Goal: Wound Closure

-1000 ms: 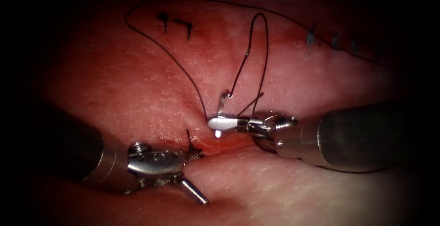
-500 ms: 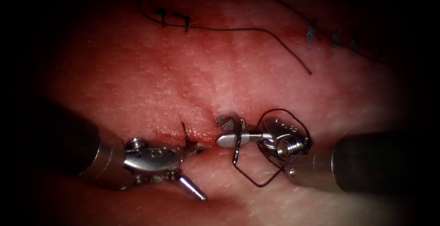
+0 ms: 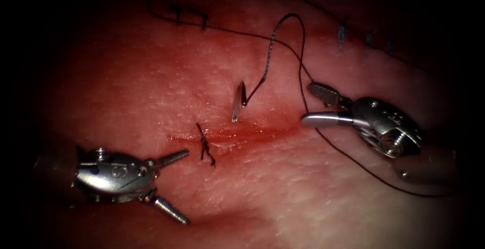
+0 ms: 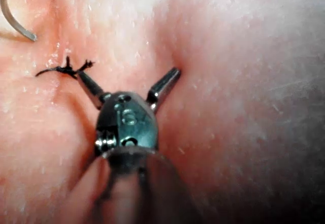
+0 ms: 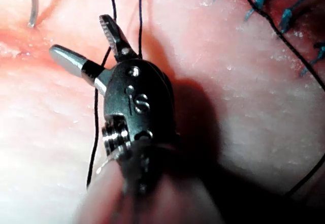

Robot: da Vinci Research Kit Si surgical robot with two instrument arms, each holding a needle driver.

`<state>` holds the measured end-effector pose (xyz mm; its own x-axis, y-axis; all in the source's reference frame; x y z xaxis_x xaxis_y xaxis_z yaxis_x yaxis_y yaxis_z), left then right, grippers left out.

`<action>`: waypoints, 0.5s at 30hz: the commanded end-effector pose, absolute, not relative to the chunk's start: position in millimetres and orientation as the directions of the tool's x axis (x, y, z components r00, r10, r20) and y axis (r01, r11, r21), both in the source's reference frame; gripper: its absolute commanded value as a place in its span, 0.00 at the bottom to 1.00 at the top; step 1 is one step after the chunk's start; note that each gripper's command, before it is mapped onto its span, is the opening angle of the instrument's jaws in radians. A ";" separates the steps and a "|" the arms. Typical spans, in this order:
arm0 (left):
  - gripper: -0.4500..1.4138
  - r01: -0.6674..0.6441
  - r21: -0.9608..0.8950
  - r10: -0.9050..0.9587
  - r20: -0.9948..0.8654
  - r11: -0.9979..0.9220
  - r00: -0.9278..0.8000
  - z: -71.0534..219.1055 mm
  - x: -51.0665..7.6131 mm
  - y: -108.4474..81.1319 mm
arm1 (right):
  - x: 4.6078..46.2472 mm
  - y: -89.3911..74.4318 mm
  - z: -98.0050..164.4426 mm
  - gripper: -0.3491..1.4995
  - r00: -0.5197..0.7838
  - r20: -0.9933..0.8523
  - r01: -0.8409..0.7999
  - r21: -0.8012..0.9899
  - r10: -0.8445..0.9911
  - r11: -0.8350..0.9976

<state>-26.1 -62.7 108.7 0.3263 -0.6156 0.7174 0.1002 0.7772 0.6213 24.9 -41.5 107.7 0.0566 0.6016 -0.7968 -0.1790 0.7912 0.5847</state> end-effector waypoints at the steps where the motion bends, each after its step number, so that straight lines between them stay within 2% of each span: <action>1: 0.77 0.100 0.614 -0.611 0.729 0.783 0.307 108.4 -26.3 -63.0 | 25.9 -42.6 106.8 0.92 0.055 -0.805 -0.141 0.580 0.591 0.802; 6: 0.75 0.120 0.550 -0.561 0.785 0.826 0.262 106.3 -25.4 -59.1 | 26.8 -44.5 103.8 0.92 0.075 -0.853 -0.081 0.511 0.517 0.856; 10: 0.75 0.137 0.520 -0.537 0.801 0.843 0.266 106.9 -25.0 -56.9 | 27.6 -45.4 101.9 0.83 0.156 -0.897 -0.035 0.414 0.414 0.910; 15: 0.71 0.166 0.509 -0.535 0.812 0.845 0.232 108.4 -24.3 -55.4 | 28.4 -44.2 100.3 0.83 0.178 -0.913 -0.025 0.368 0.367 0.929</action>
<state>-23.7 -54.2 108.1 0.2305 -0.5330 0.8141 0.1714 0.8458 0.5053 27.5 -44.0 99.8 0.1806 0.3696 -0.9115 -0.0286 0.9283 0.3708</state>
